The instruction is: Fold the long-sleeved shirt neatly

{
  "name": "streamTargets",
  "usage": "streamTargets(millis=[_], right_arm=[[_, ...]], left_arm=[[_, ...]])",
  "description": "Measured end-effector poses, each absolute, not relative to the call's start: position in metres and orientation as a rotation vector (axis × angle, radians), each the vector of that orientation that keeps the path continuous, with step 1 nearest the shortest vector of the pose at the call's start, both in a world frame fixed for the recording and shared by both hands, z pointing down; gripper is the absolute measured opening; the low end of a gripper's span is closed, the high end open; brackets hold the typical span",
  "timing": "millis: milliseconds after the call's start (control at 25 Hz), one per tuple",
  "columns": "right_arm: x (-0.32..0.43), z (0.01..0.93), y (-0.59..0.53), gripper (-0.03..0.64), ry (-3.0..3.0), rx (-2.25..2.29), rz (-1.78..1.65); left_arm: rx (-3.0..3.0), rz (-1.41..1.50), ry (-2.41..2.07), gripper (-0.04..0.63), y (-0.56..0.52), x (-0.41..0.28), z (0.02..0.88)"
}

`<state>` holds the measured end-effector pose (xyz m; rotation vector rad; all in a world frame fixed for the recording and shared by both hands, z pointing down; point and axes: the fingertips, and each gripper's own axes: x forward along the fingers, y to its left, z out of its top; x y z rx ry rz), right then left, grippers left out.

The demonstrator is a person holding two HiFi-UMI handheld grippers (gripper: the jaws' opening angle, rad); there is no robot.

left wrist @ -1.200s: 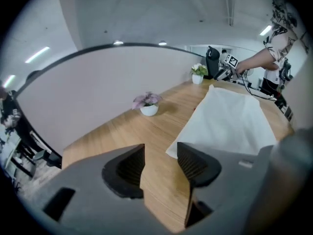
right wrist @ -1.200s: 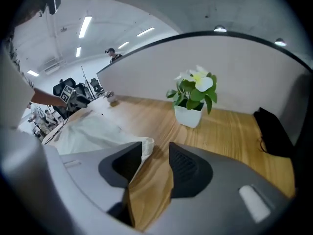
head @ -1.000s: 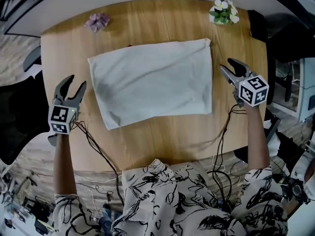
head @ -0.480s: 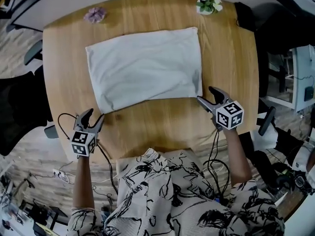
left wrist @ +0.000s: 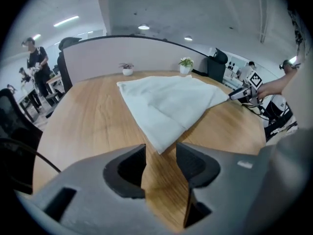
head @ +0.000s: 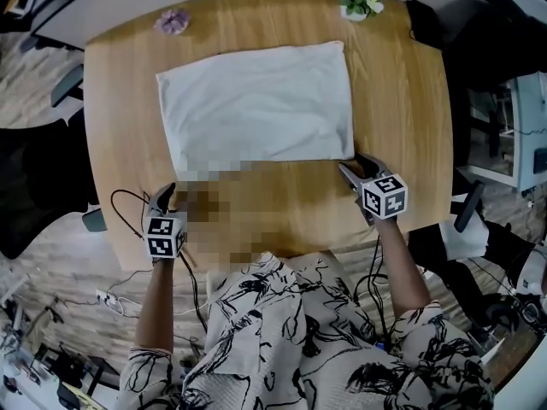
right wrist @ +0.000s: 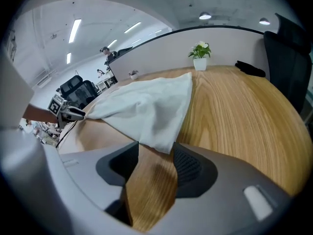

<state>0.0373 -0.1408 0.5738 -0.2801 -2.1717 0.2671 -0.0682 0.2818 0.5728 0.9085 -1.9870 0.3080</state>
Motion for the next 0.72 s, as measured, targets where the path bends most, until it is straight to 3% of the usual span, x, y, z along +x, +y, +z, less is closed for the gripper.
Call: streamTargets(millis=[240, 360, 720], right_arm=[[0.033, 0.573, -0.141, 0.14, -2.205, -0.212, 0.322], [0.034, 0.574, -0.142, 0.049, -2.203, -0.198, 0.314], [0.052, 0.553, -0.166, 0.014, -2.182, -0.261, 0.155]], left_arm=[[0.859, 0.293, -2.003, 0.164, 0.283, -0.074, 0.573], [0.844, 0.307, -1.978, 0.047, 0.281, -0.075, 0.578], [0.818, 0.247, -2.015, 0.023, 0.317, -0.094, 0.554]])
